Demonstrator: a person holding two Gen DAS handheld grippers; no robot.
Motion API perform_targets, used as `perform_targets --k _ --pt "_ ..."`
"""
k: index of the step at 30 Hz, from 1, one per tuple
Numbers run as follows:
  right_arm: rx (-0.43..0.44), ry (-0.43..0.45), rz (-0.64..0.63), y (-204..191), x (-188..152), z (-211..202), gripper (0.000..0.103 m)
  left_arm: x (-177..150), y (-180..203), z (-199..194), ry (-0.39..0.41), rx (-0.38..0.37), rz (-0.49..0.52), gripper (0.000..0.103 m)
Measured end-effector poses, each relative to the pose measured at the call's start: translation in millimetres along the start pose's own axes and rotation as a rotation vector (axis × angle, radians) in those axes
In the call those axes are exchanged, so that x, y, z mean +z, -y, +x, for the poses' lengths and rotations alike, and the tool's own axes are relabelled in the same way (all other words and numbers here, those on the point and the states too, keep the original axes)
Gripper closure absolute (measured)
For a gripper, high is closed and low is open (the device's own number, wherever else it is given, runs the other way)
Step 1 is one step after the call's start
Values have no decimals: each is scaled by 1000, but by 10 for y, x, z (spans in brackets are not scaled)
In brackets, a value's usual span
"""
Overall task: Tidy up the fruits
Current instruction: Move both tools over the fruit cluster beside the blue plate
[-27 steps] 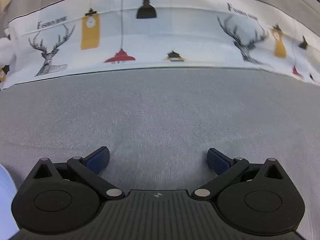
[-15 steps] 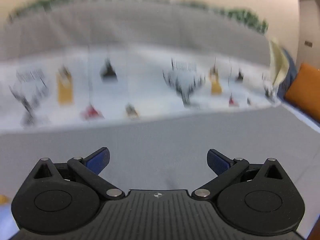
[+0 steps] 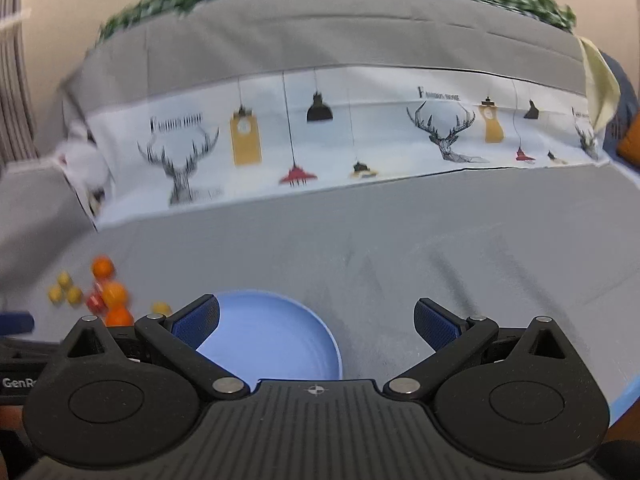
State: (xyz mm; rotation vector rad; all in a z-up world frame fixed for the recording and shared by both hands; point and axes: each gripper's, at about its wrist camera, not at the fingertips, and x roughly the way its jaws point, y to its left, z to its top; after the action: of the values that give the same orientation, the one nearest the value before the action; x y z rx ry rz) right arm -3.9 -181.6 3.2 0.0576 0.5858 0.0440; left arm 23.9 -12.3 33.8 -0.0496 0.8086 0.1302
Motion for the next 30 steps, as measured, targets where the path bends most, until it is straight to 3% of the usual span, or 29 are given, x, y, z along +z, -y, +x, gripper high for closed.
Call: perform_targets --k 2,5,14,30 --pt "-5 -23 -39 -19 -52 59 1 -68 -47 105 -61 -37 -57 4" --pt "21 -44 -12 20 -30 106 1 -32 -14 145 -21 -1 4 4" --pt "34 -79 -31 55 -100 252 1 -244 117 222 24 21 -9 4" --pt "15 -144 -97 -19 -100 276 6 -267 -94 323 -42 -26 5 4"
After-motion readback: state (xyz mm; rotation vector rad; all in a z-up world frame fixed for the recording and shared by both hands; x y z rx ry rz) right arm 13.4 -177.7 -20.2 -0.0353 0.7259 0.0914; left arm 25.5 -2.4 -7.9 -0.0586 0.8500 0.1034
